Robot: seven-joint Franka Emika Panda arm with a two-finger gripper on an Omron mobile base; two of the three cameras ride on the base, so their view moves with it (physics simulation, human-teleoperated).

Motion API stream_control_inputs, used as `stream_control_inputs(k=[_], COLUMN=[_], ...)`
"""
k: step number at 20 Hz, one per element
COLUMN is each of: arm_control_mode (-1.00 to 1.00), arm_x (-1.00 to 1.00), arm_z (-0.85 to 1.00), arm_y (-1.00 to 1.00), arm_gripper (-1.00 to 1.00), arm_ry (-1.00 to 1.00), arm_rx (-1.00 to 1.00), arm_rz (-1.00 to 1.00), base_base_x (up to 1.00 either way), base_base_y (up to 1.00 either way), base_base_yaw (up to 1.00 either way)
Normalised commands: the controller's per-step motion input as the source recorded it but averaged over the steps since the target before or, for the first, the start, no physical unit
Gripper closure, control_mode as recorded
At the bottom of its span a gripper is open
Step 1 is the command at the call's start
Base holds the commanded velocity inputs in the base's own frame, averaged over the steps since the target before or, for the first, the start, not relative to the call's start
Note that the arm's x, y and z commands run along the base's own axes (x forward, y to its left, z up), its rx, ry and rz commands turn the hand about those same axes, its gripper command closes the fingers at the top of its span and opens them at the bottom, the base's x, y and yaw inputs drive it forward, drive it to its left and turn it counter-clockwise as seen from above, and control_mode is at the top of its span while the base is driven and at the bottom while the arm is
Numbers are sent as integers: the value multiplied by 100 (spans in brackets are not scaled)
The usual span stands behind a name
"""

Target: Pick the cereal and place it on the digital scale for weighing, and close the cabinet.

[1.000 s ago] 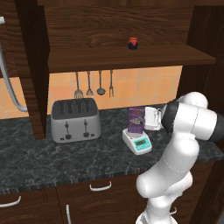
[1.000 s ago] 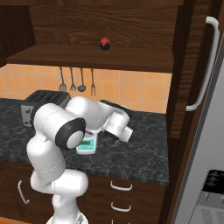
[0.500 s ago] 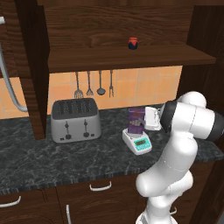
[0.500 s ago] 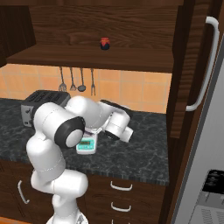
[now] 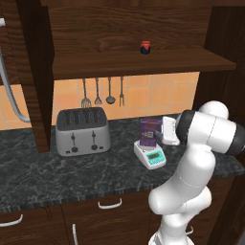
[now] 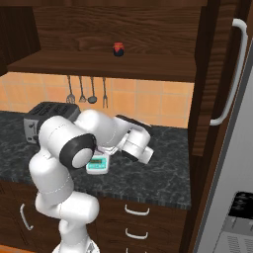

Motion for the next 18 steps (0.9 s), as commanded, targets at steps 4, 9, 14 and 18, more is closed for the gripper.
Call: stream_control_inputs(k=[4, 9, 14, 18], arm_control_mode=[-100, -100, -100, -100], arm_x=[-36, -49, -64, -74], arm_z=[8, 26, 57, 92], arm_y=[-21, -27, -11, -8], arm_gripper=[-100, -100, -100, -100], arm_ry=[-15, -18, -33, -19], arm_rx=[2, 3, 0, 0], arm_rz=[-4, -10, -19, -24], base_base_x=[0, 0, 0, 0], base_base_y=[0, 0, 0, 0], base_base_yaw=[0, 0, 0, 0])
